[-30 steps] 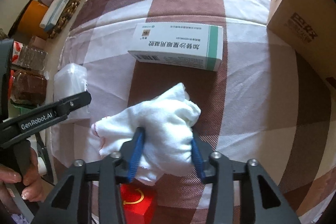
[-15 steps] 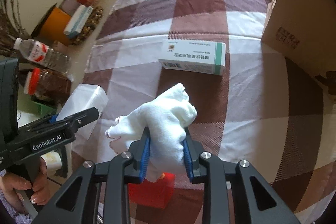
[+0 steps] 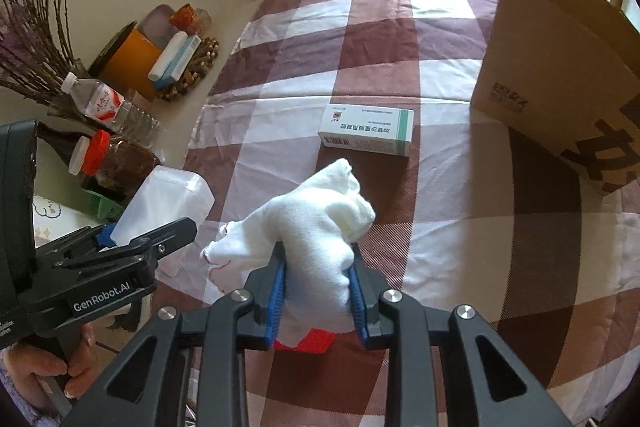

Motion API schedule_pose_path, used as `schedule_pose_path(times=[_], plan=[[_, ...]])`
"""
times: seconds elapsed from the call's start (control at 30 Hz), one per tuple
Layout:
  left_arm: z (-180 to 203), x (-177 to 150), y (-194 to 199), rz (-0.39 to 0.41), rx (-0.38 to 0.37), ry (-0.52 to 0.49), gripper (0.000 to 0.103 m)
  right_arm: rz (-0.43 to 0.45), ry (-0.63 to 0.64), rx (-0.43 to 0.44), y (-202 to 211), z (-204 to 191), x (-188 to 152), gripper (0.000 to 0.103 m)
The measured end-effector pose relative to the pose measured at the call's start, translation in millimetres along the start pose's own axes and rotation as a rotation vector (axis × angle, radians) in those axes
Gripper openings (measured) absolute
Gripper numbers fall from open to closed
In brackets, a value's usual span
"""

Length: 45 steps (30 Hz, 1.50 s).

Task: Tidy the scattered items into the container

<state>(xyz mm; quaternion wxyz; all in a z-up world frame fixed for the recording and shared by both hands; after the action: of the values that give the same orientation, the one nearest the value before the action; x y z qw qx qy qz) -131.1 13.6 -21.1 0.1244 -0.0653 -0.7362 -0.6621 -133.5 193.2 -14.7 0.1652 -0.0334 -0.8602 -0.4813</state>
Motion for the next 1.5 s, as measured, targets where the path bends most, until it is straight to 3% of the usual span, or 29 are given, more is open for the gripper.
schedule_pose_path(times=[0.3, 0.87, 1.5], plan=[[12.2, -13.5, 26.5, 0.043, -0.014, -0.027, 0.067, 0.042, -0.013, -0.015, 25.5, -1.1, -18.1, 0.028], [62.0, -19.6, 50.9, 0.083, -0.050, -0.164, 0.067, 0.121, -0.108, -0.079, 67.0, 24.4, -42.3, 0.028], [107.1, -7.0, 58.4, 0.088, -0.047, -0.234, 0.067, 0.141, -0.144, -0.071, 87.6, 62.8, -29.4, 0.028]])
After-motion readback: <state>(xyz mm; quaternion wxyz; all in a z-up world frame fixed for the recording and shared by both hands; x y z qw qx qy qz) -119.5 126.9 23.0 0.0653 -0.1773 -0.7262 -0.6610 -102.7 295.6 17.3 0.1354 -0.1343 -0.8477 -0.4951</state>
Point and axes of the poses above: each gripper's, at about its wrist camera, not at the fingertips, and y roughly against the way its jaws point, z to its right, x to its top, the point moved 1 cm from there along -y, roughly the way its jaws point, and after that the axes turned 12 degrees about x, right-handed, at the moved point
